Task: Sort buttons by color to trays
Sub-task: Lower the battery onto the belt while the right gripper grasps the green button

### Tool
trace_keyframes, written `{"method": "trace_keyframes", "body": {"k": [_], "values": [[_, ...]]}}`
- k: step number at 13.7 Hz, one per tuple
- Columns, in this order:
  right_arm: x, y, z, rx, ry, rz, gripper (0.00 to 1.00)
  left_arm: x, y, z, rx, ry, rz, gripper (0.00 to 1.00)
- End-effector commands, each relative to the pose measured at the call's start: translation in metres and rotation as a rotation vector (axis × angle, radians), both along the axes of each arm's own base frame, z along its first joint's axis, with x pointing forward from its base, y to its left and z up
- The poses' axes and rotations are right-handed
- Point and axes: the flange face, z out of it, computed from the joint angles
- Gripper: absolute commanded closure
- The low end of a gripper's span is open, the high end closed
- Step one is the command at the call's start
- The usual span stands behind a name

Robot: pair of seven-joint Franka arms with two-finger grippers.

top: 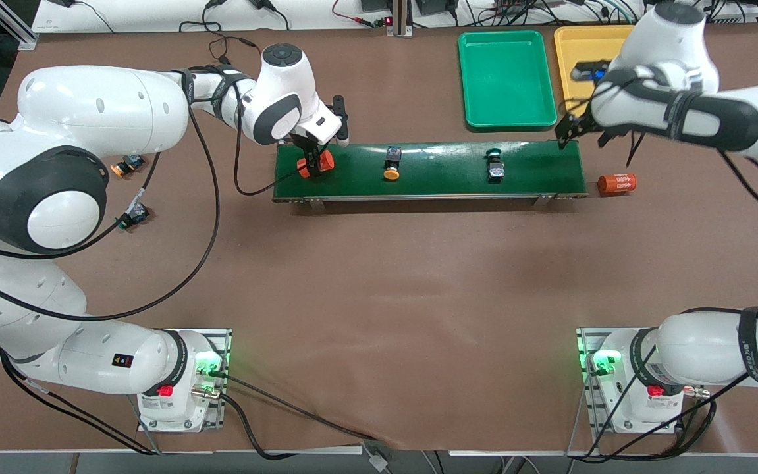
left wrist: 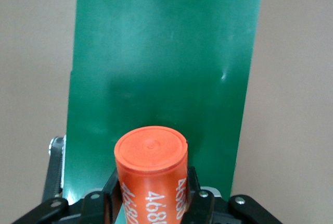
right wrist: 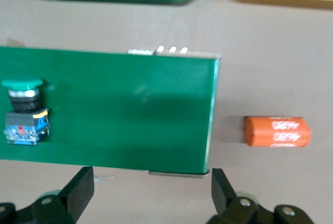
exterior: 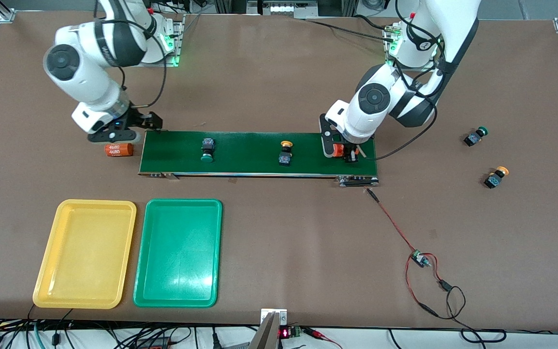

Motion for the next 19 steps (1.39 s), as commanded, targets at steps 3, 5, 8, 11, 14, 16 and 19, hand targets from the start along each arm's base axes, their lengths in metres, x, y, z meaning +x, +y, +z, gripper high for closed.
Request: {"method": "trace_keyframes", "body": {"k": [3, 5, 8, 11, 14, 16, 19], "values": [[-0.017, 0.03, -0.007, 0.008, -0.04, -0.099, 0.0, 0.005, 0.002, 0.003, 0.031, -0.034, -0.14, 1.0], [-0.015, 0.039, -0.013, 0.023, -0.056, -0.134, 0.0, 0.005, 0.004, 0.001, 0.062, -0.052, -0.18, 1.0], [-0.01, 0.049, -0.029, 0.048, -0.069, -0.172, 0.0, 0.004, 0.009, -0.002, 0.074, -0.043, -0.181, 0.99], [-0.01, 0.065, -0.044, 0.072, -0.08, -0.174, 0.0, 0.001, 0.009, -0.007, 0.076, -0.034, -0.169, 0.62], [-0.014, 0.072, -0.052, 0.071, -0.063, -0.157, 0.0, 0.002, 0.01, 0.001, 0.076, -0.048, -0.162, 0.0], [-0.013, 0.072, -0.058, 0.075, -0.06, -0.158, 0.0, 0.005, 0.012, 0.013, 0.075, -0.066, -0.157, 0.0], [-0.013, 0.076, -0.064, 0.083, -0.064, -0.145, 0.0, 0.015, 0.03, 0.034, 0.093, -0.077, -0.13, 0.0]]}}
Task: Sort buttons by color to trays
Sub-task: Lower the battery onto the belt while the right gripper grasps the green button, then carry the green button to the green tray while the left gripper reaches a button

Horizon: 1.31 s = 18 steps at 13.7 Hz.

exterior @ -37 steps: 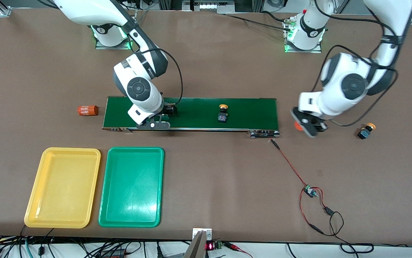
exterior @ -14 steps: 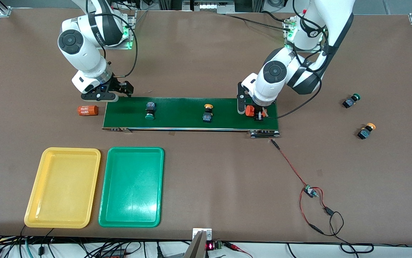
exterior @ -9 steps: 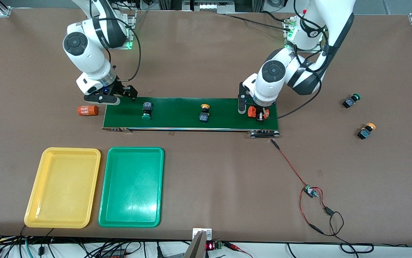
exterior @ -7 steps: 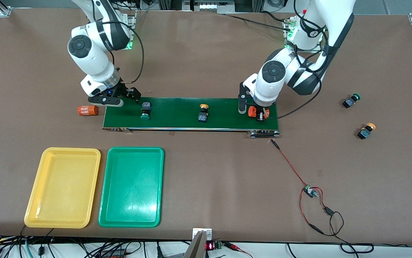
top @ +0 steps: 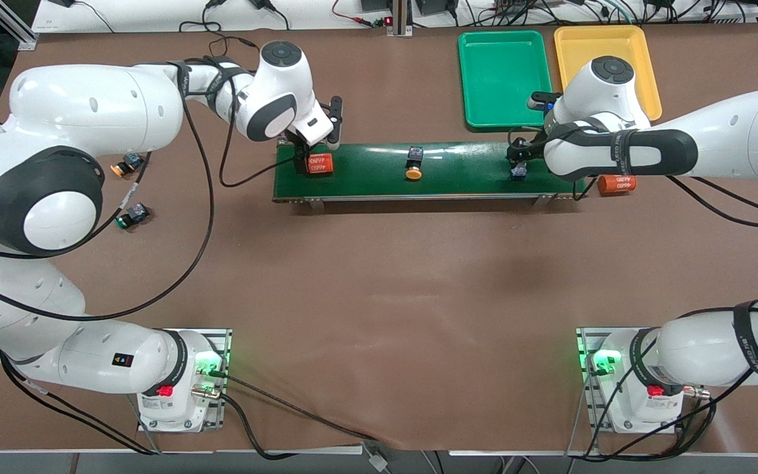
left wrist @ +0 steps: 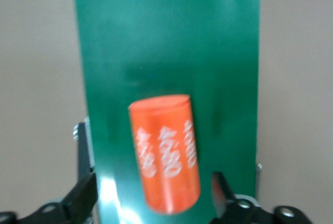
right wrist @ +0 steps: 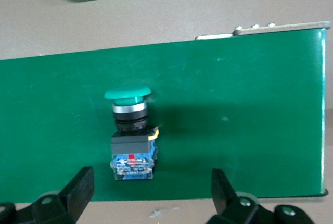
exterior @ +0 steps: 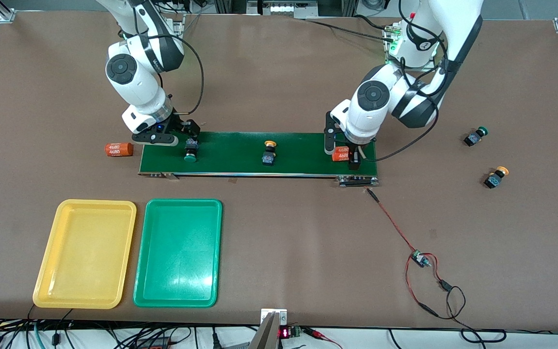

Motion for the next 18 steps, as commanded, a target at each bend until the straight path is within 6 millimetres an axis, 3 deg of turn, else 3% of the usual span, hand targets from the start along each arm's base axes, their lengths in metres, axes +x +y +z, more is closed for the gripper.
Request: {"method": "trace_keyframes", "body": {"k": [1, 2, 4, 9, 12, 15, 18], "values": [[0.001, 0.005, -0.008, 0.018, -0.01, -0.002, 0.0, 0.005, 0.017, 0.032, 0.043, -0.017, 0.01, 0.0], [0.001, 0.005, -0.009, 0.021, -0.016, 0.005, 0.0, 0.009, 0.026, 0.042, 0.051, -0.023, 0.025, 0.0], [0.003, 0.004, -0.01, 0.017, -0.02, 0.015, 0.07, 0.029, 0.061, 0.054, 0.06, -0.025, 0.097, 0.0], [0.013, -0.001, -0.014, 0.025, -0.024, 0.051, 0.29, 0.076, 0.207, 0.058, 0.063, -0.029, 0.357, 0.0], [0.021, -0.009, -0.017, 0.027, -0.05, 0.059, 0.3, 0.078, 0.281, 0.046, 0.058, 0.017, 0.516, 0.0], [0.03, -0.034, -0.019, 0.011, -0.06, 0.11, 0.3, 0.072, 0.336, 0.026, 0.046, 0.081, 0.678, 0.0], [0.031, -0.035, -0.021, 0.013, -0.058, 0.112, 0.3, 0.06, 0.382, 0.006, 0.056, 0.133, 0.905, 0.0]]}}
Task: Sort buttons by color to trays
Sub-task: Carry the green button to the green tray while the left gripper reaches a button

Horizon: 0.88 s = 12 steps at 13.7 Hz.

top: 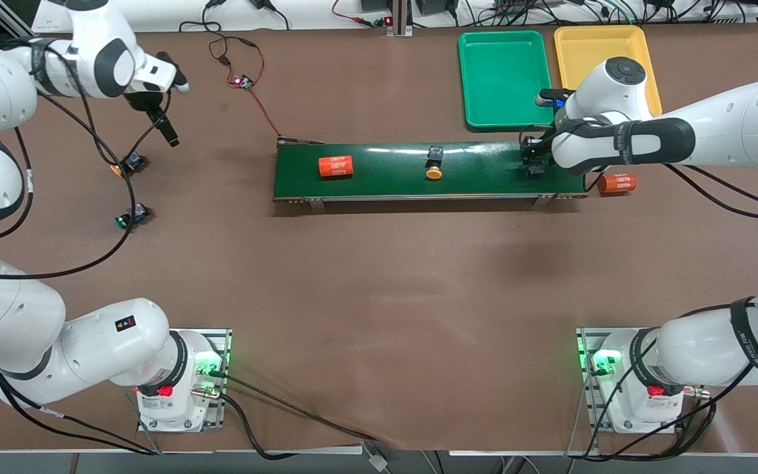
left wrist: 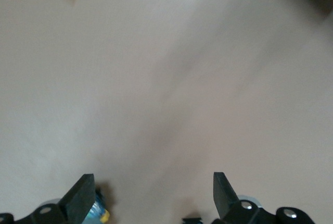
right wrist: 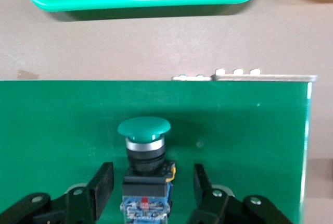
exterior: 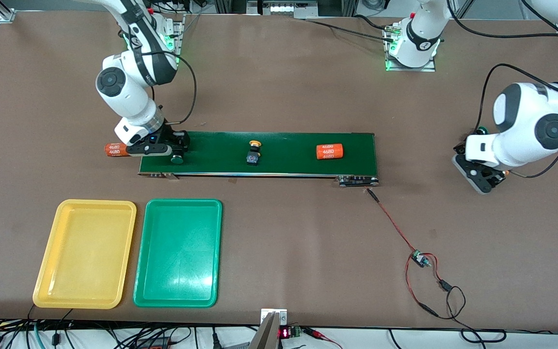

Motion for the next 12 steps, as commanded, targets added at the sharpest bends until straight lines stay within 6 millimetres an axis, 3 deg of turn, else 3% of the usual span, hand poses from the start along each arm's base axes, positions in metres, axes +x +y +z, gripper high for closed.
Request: {"method": "trace_keyframes", "body": {"k": [1, 3, 7, 8, 10, 12], "values": [[0.005, 0.002, -0.003, 0.001, -0.009, 0.024, 0.38, -0.009, 0.03, -0.015, -0.007, 0.039, 0.196, 0.0], [0.006, 0.002, -0.001, 0.005, -0.02, 0.022, 0.52, -0.017, 0.035, -0.025, -0.009, 0.062, 0.185, 0.0], [0.007, 0.001, -0.001, 0.009, -0.021, 0.008, 0.81, -0.039, 0.065, -0.045, -0.027, 0.104, 0.191, 0.0], [0.009, -0.004, -0.001, 0.009, -0.02, -0.011, 0.83, -0.047, 0.071, -0.052, -0.032, 0.122, 0.199, 0.0], [0.028, -0.024, 0.021, -0.006, -0.019, -0.029, 0.83, -0.054, 0.08, -0.055, -0.038, 0.131, 0.198, 0.0], [0.059, -0.037, 0.069, -0.029, 0.022, 0.015, 0.83, -0.064, 0.086, -0.061, -0.045, 0.148, 0.185, 0.0]]}}
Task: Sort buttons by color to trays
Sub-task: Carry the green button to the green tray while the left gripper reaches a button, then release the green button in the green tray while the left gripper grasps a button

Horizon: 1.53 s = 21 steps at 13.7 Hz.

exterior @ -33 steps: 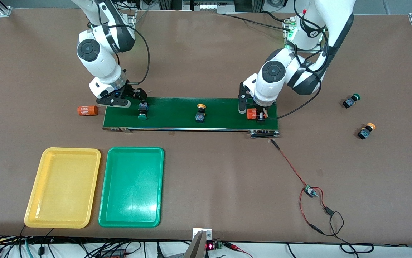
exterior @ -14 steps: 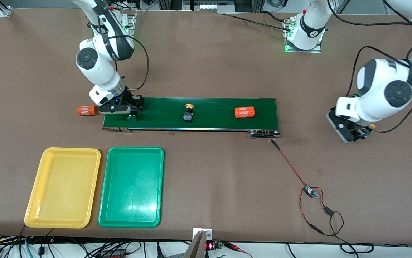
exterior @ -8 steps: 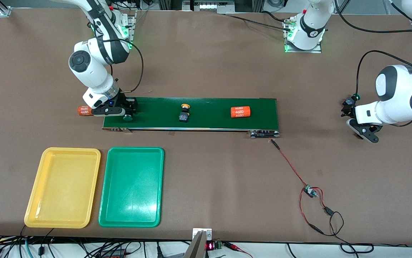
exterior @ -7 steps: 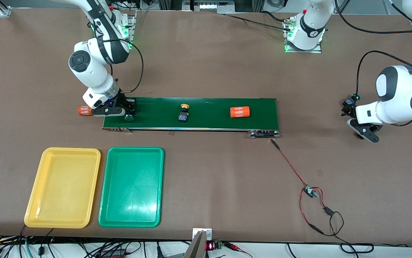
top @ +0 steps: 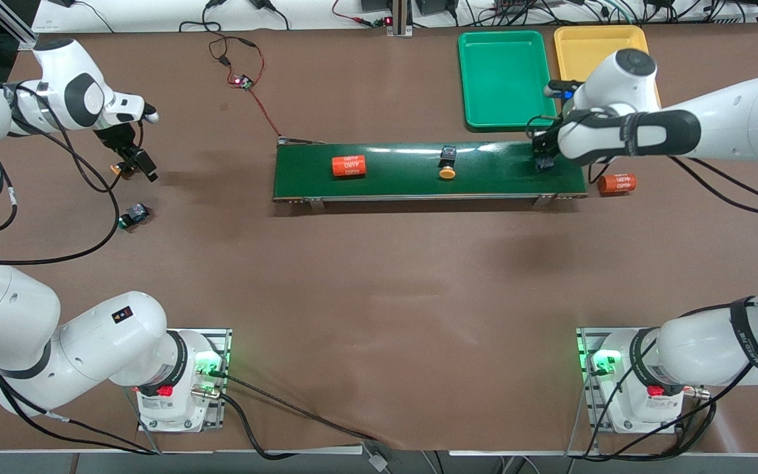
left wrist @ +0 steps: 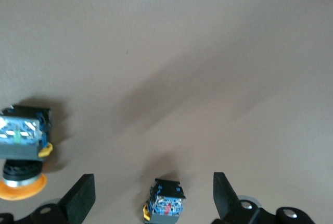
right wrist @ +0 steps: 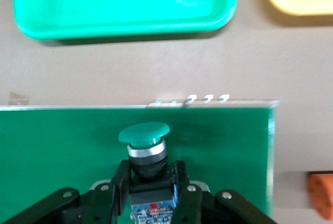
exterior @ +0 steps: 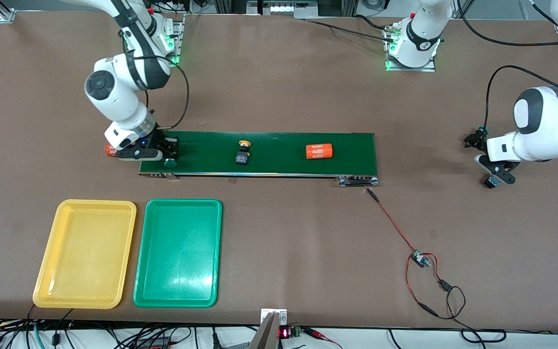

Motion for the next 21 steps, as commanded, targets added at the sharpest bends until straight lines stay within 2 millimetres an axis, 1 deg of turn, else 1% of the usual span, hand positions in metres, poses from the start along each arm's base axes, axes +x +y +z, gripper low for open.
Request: {"method": "trace_keyframes", "body": {"k": [1, 3, 4, 5, 6, 7, 8, 9, 10, 11, 12, 13, 14, 15, 16, 17, 18, 20, 21], "values": [[0.051, -0.026, 0.074, -0.021, 0.026, 0.076, 0.83, -0.014, 0.005, -0.004, -0.03, 0.014, -0.049, 0.0], [0.09, -0.032, 0.107, -0.008, -0.041, 0.129, 0.83, -0.02, 0.004, -0.009, -0.045, 0.027, -0.08, 0.0], [0.122, -0.028, 0.12, 0.009, -0.094, 0.151, 0.82, -0.029, 0.01, -0.014, -0.058, 0.034, -0.094, 0.0], [0.136, -0.025, 0.115, 0.015, -0.101, 0.154, 0.82, -0.034, 0.008, -0.02, -0.065, 0.025, -0.112, 0.0], [0.151, -0.025, 0.101, 0.018, -0.101, 0.156, 0.81, -0.041, 0.014, -0.026, -0.073, 0.005, -0.129, 0.0], [0.163, -0.02, 0.088, 0.03, -0.11, 0.16, 0.81, -0.046, 0.015, -0.031, -0.08, -0.011, -0.149, 0.0], [0.174, -0.009, 0.071, 0.047, -0.122, 0.165, 0.8, -0.048, 0.016, -0.033, -0.084, -0.023, -0.164, 0.0], [0.18, 0.01, 0.052, 0.058, -0.135, 0.185, 0.8, -0.054, 0.025, -0.035, -0.091, -0.021, -0.16, 0.0], [0.183, 0.032, 0.013, 0.068, -0.147, 0.214, 0.79, -0.059, 0.03, -0.037, -0.102, -0.021, -0.181, 0.0], [0.182, 0.041, -0.005, 0.073, -0.157, 0.234, 0.79, -0.065, 0.035, -0.04, -0.108, -0.019, -0.178, 0.0], [0.182, 0.048, -0.025, 0.077, -0.171, 0.251, 0.79, -0.068, 0.037, -0.042, -0.111, -0.026, -0.185, 0.0], [0.182, 0.051, -0.041, 0.078, -0.185, 0.263, 0.79, -0.073, 0.034, -0.047, -0.118, -0.029, -0.199, 0.0], [0.183, 0.049, -0.066, 0.075, -0.212, 0.287, 0.78, -0.082, 0.035, -0.051, -0.122, -0.041, -0.214, 0.0], [0.184, 0.048, -0.071, 0.074, -0.221, 0.297, 0.75, -0.081, 0.035, -0.05, -0.119, -0.052, -0.223, 0.0], [0.184, 0.047, -0.073, 0.074, -0.222, 0.298, 0.62, -0.08, 0.035, -0.051, -0.124, -0.063, -0.257, 0.0], [0.184, 0.047, -0.073, 0.074, -0.222, 0.298, 0.46, -0.079, 0.037, -0.05, -0.126, -0.077, -0.286, 0.0], [0.184, 0.047, -0.073, 0.074, -0.222, 0.298, 0.25, -0.082, 0.038, -0.052, -0.13, -0.085, -0.304, 0.03], [0.184, 0.046, -0.072, 0.077, -0.223, 0.291, 0.12, -0.082, 0.042, -0.054, -0.139, -0.119, -0.378, 0.18], [0.185, 0.044, -0.071, 0.077, -0.224, 0.287, 0.11, -0.081, 0.043, -0.053, -0.143, -0.132, -0.421, 0.34]]}}
